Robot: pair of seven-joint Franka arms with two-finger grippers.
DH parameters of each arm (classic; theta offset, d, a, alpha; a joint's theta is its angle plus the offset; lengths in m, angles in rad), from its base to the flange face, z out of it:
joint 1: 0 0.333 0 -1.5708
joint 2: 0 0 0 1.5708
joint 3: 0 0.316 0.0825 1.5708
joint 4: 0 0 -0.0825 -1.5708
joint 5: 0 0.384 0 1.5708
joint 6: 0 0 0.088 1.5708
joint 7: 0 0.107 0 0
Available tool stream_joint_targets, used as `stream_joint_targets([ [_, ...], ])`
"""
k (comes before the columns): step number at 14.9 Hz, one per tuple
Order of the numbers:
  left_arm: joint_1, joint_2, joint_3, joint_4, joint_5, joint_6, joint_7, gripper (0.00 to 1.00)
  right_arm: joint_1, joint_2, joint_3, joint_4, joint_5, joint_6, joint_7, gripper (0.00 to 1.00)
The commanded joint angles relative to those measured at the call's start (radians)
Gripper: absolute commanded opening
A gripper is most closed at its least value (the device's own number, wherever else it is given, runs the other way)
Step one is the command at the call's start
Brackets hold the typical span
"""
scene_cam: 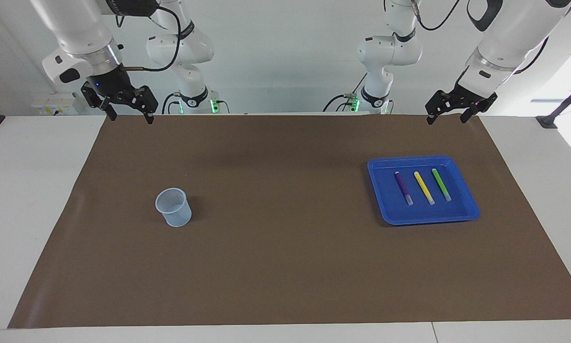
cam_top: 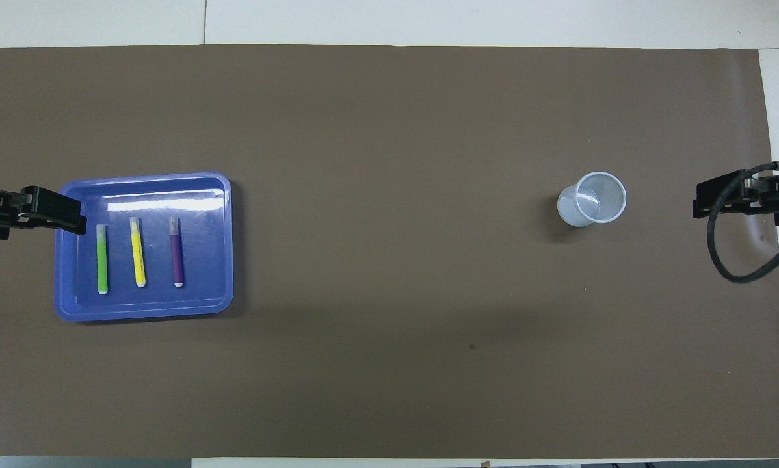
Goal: Transfer and insert pens with both arms
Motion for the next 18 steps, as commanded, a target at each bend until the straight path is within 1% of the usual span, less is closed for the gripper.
stream_joint_targets([
  [1, -0.022, -0.008, 0.014, -0.008, -0.011, 0.009, -0.002, 1.0, -0.012, -0.026, 0.004, -0.032, 0.001, 0.012, -0.023, 1.0],
  [8, -0.022, -0.011, 0.014, -0.015, -0.011, 0.025, -0.008, 1.0, -0.012, -0.026, 0.004, -0.032, 0.001, 0.012, -0.023, 1.0],
  [10, -0.022, -0.029, 0.015, -0.048, -0.011, 0.025, -0.015, 1.0, -0.012, -0.026, 0.004, -0.032, 0.001, 0.012, -0.023, 1.0],
  [12, -0.009, -0.057, 0.017, -0.114, -0.011, 0.061, -0.013, 1.0, -0.012, -0.026, 0.004, -0.032, 0.001, 0.012, -0.023, 1.0],
  [15, 0.066, -0.127, 0.023, -0.298, -0.011, 0.224, 0.002, 1.0, -0.01, -0.026, 0.004, -0.032, 0.001, 0.012, -0.023, 1.0],
  [18, 0.145, -0.101, 0.023, -0.395, -0.009, 0.353, 0.099, 1.0, -0.01, -0.026, 0.004, -0.032, 0.001, 0.012, -0.023, 1.0],
])
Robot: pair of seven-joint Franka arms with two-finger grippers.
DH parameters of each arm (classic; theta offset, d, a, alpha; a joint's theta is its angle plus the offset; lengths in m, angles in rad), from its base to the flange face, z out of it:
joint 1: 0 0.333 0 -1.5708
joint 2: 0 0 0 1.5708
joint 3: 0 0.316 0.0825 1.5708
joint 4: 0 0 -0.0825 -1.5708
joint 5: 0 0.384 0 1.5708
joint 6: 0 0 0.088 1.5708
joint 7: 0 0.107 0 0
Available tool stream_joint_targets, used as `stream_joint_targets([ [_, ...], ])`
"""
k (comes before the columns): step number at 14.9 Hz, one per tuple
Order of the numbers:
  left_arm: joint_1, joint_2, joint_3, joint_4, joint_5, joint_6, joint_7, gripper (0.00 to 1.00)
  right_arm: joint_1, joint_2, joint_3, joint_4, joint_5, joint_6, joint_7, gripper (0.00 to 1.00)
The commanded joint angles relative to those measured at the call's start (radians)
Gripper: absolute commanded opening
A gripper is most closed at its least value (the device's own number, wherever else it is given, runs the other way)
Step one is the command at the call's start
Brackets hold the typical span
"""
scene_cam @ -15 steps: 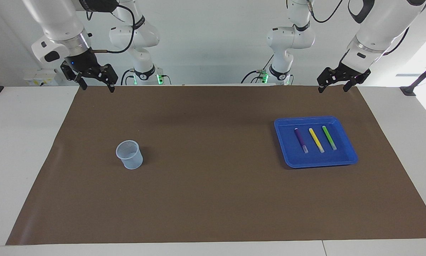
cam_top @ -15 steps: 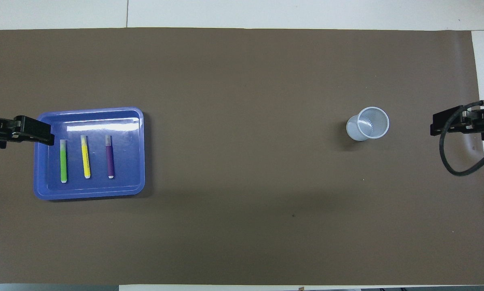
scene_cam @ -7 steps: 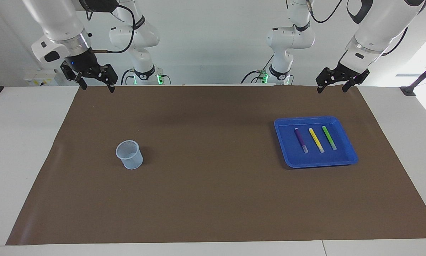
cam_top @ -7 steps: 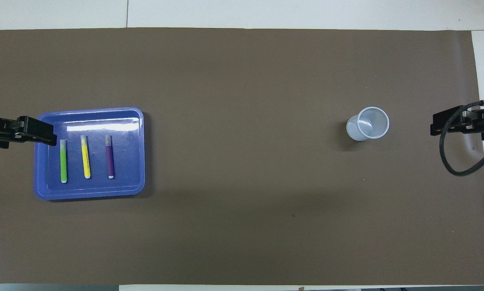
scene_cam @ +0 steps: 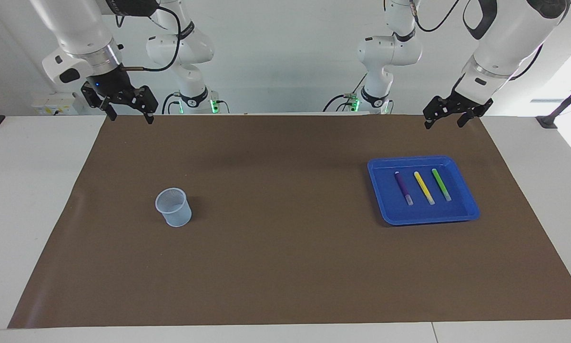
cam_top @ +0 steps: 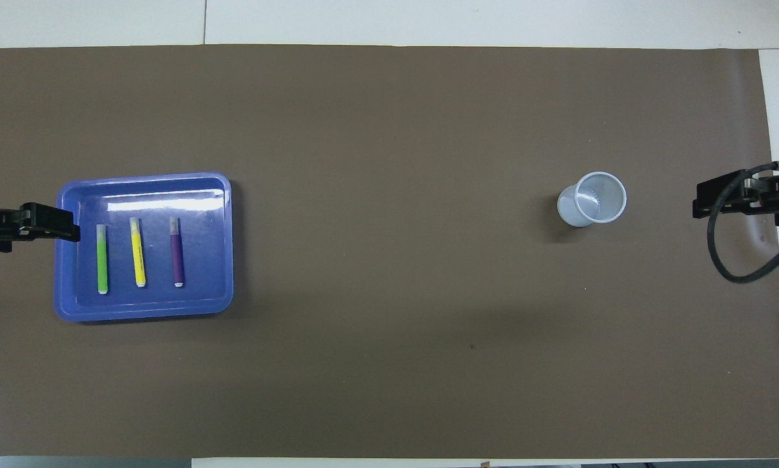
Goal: Transfer and insert pens with both arms
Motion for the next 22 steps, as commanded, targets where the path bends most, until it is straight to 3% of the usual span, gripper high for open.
stream_joint_targets([
  [1, 0.068, -0.018, 0.004, -0.15, -0.009, 0.141, 0.095, 1.0, -0.012, -0.026, 0.004, -0.032, 0.001, 0.012, -0.023, 1.0],
  [3, 0.1, 0.045, 0.004, -0.202, -0.009, 0.247, 0.134, 1.0, -0.012, -0.026, 0.004, -0.032, 0.001, 0.012, -0.023, 1.0],
  [6, 0.123, 0.183, 0.004, -0.202, -0.009, 0.377, 0.16, 1.0, -0.012, -0.026, 0.004, -0.032, 0.001, 0.012, -0.023, 1.0],
  [11, 0.126, 0.312, 0.004, -0.202, -0.009, 0.519, 0.17, 0.94, -0.012, -0.026, 0.004, -0.032, 0.001, 0.012, -0.023, 1.0],
  [22, 0.134, 0.346, 0.004, -0.202, -0.008, 0.519, 0.192, 0.73, -0.01, -0.026, 0.004, -0.032, 0.001, 0.012, -0.023, 1.0],
])
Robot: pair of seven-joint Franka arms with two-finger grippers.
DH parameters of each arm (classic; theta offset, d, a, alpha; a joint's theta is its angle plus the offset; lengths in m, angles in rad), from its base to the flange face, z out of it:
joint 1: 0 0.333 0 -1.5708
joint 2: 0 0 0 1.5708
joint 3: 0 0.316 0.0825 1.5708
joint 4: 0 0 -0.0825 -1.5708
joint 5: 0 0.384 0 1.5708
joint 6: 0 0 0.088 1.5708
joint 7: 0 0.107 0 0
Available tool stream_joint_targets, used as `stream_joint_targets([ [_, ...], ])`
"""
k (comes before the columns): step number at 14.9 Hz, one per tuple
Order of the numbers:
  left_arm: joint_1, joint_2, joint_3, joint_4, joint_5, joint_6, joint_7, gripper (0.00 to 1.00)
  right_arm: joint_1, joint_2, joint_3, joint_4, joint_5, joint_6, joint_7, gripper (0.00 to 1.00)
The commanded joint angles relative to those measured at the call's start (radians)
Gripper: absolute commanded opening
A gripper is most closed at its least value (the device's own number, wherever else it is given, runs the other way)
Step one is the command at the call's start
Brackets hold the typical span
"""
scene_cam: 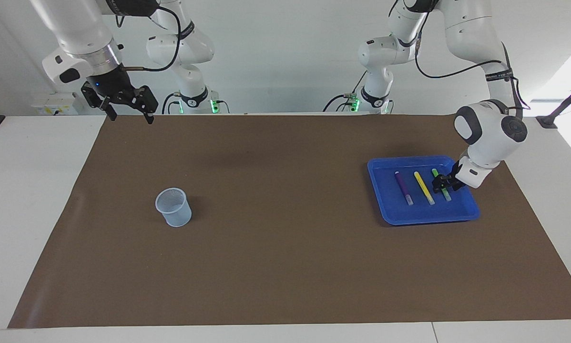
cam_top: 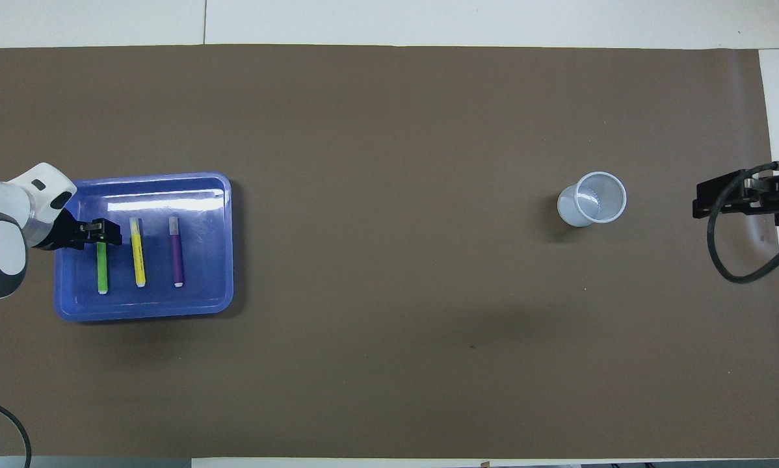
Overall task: Transfer and insert pens with both arms
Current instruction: 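Lower the left gripper onto the green pen in the tray and grasp it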
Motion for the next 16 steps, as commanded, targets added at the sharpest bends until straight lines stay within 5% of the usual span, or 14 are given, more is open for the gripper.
stream_joint_targets([
  [1, 0.008, 0.011, -0.002, 0.01, -0.008, 0.0, 0.022, 0.73, -0.012, -0.026, 0.004, -0.032, 0.001, 0.012, -0.023, 1.0],
  [6, 0.011, 0.011, -0.002, 0.007, -0.008, -0.006, 0.022, 0.68, -0.012, -0.026, 0.004, -0.032, 0.001, 0.012, -0.023, 1.0],
  [9, 0.011, 0.011, -0.002, -0.002, -0.008, 0.0, 0.022, 0.54, -0.012, -0.026, 0.004, -0.032, 0.001, 0.012, -0.023, 1.0],
  [16, 0.014, 0.011, -0.002, -0.005, -0.008, 0.004, 0.022, 0.0, -0.012, -0.026, 0.004, -0.032, 0.001, 0.012, -0.023, 1.0],
])
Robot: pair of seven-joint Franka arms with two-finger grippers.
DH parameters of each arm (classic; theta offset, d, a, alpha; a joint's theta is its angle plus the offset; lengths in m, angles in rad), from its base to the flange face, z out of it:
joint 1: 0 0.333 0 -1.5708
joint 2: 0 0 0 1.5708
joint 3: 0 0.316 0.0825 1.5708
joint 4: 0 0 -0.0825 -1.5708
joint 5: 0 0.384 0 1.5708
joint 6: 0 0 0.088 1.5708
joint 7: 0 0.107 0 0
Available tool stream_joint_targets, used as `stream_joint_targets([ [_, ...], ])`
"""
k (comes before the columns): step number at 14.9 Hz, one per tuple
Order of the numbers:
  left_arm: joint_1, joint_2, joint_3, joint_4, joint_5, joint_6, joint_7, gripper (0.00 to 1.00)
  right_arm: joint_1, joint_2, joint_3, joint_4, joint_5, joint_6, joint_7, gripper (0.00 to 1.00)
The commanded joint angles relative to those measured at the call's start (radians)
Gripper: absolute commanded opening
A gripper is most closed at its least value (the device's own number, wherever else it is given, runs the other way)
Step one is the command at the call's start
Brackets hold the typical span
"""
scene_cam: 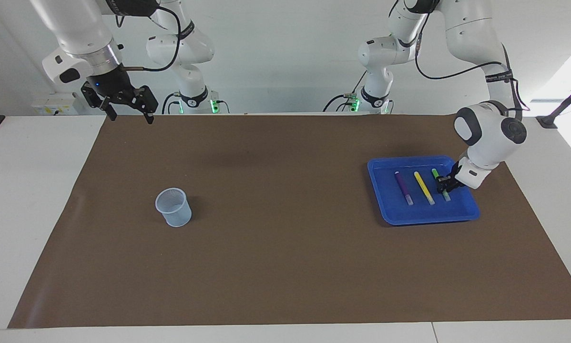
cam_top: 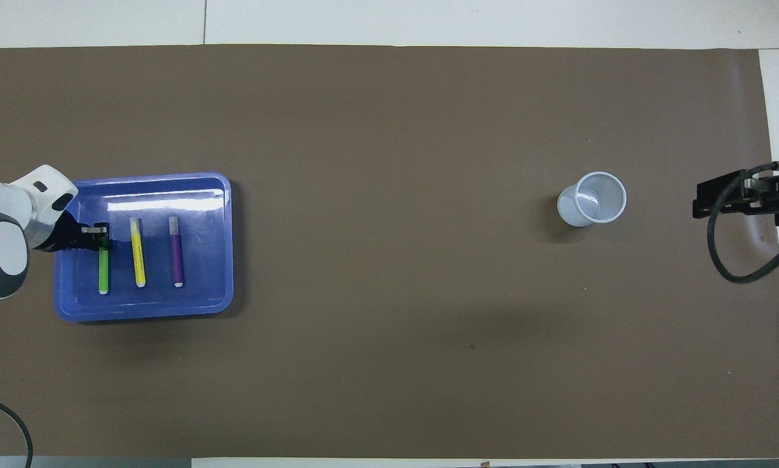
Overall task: Transfer and insert pens with both arms
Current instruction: 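Lower the left gripper onto the green pen in the tray and grasp it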
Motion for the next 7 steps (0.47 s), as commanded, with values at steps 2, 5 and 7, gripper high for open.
stream_joint_targets([
  [2, 0.012, 0.003, -0.002, -0.003, -0.008, 0.005, 0.018, 0.0, -0.012, -0.026, 0.004, -0.031, 0.001, 0.012, -0.023, 1.0],
  [5, 0.012, 0.003, -0.002, 0.0, -0.008, 0.005, 0.009, 0.0, -0.012, -0.026, 0.004, -0.031, 0.001, 0.012, -0.023, 1.0],
  [7, 0.012, 0.008, -0.003, 0.018, -0.009, -0.02, 0.0, 0.0, -0.012, -0.026, 0.004, -0.031, 0.001, 0.012, -0.023, 1.0],
])
